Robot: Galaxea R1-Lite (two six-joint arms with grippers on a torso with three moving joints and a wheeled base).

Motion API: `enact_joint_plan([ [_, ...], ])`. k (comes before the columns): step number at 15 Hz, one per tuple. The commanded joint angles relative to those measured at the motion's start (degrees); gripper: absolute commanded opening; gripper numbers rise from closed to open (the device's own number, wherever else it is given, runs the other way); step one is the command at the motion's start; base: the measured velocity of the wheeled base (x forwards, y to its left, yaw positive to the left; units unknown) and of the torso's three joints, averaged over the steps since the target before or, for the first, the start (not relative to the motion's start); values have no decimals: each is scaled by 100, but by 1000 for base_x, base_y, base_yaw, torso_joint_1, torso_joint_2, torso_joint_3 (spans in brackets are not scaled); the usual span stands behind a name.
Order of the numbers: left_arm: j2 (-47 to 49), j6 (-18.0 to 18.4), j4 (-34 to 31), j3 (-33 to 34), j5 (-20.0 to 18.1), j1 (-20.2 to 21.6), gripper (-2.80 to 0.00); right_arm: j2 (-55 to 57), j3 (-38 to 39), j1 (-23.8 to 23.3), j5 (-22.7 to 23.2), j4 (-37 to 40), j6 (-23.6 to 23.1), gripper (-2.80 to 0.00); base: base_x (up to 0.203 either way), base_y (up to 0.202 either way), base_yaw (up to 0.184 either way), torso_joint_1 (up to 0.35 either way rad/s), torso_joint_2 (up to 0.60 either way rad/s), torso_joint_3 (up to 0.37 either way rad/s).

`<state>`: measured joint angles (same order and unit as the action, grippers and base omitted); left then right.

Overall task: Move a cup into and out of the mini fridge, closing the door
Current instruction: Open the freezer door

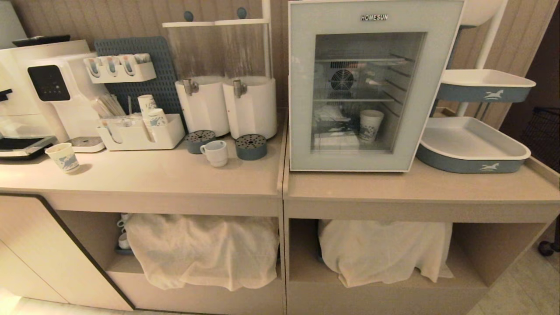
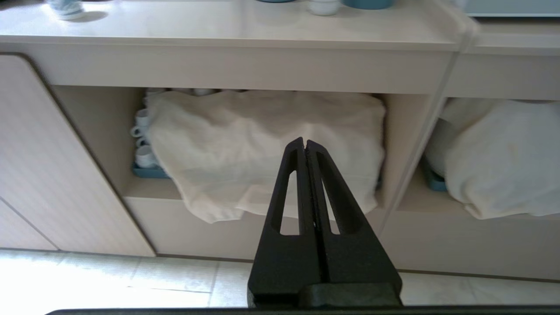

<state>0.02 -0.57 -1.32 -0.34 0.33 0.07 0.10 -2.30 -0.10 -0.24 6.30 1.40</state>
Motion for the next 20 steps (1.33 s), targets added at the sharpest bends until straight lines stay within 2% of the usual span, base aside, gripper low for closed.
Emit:
enact_joint_plan([
  [1, -2, -4, 0, -1, 2, 1, -280, 8, 2, 1, -2, 5, 0, -280, 0, -191, -1, 2, 5, 0],
  [10, -2, -13, 0, -1, 2, 1, -280, 8, 2, 1, -2, 11, 0, -280, 0, -184, 1, 2, 1, 3],
  [15, -2, -13, 0, -1, 2, 1, -280, 8, 2, 1, -2, 5, 0, -280, 20, -16, -2, 0, 0, 0],
  [20, -2, -13, 0, -1, 2, 1, -280, 8, 2, 6, -2, 6, 0, -280, 187, 0, -1, 4, 8, 0],
])
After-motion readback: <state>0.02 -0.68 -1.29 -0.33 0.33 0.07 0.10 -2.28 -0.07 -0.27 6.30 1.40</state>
